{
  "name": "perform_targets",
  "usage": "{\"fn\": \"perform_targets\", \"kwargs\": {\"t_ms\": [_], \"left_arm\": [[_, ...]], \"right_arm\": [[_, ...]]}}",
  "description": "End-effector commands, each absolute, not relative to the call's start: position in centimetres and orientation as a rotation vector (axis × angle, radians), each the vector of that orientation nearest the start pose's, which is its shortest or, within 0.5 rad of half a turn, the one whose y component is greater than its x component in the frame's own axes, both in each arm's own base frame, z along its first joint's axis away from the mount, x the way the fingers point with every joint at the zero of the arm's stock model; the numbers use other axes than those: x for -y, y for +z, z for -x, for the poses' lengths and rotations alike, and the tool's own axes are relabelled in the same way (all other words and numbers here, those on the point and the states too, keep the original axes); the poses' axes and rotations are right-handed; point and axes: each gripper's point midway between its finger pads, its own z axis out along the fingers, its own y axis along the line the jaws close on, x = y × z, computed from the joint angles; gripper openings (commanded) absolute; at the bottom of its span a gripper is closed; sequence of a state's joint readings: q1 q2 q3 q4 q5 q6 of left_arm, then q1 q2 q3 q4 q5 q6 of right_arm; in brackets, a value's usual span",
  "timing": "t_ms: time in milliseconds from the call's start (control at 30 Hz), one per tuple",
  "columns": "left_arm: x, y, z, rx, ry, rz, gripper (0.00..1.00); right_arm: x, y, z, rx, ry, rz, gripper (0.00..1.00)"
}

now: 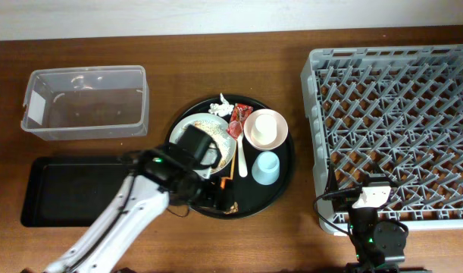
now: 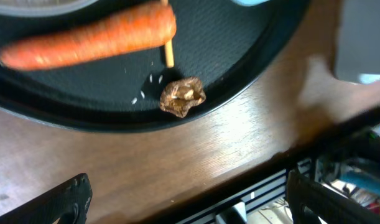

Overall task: Sort waste into correct bins and load items into the dishwasher rack
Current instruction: 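Grasp the brown mushroom piece beside the carrot with the left gripper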

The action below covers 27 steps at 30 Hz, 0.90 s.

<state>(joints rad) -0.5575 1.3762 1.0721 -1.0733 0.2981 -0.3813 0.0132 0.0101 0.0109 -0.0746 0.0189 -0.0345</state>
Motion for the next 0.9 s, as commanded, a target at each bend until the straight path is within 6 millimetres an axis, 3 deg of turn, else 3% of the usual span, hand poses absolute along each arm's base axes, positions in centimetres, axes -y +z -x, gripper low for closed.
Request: {"fn": "perform_targets", "kwargs": {"t_ms": [0,100,200,400,467,500,733,867], "left_arm": [[19.3,10.5,-20.3,-3.071,-0.329,-0.049,0.99],[21.1,7.9,-20.7,-3.028,-0.152,-0.018,0.99],[20.8,6.0,-21.4,-3.019,-0.024,-0.040,0.99],[21.4,3.7,-21.4,-3.064,-0.006,0.025,0.99],[21.5,2.7,-21.5,-3.076,0.011,0.024,0.92],[21.6,2.4,-21.6,-3.076,0.010,0.024,0.80],[21.8,0.0,-21.1,-3.133,0.045,0.045,0.74],[22.1,-0.1,-21.2,-3.132,0.026,0.044,0.72]], "right_arm": [[0.4,15.6,-24.6,-1.649,-0.049,0.012,0.99],[0.4,15.6,-24.6,-1.649,-0.049,0.012,0.99],[0.4,15.6,-24.6,-1.649,-0.049,0.012,0.99],[0.4,15.6,-24.6,-1.649,-0.049,0.012,0.99],[0.4,15.6,-24.6,-1.649,-0.049,0.012,0.99],[0.4,15.6,-24.6,-1.649,-0.049,0.012,0.99],[0.4,15.6,-24.6,-1.649,-0.049,0.012,0.99],[0.4,15.6,-24.6,-1.649,-0.049,0.012,0.99]]}}
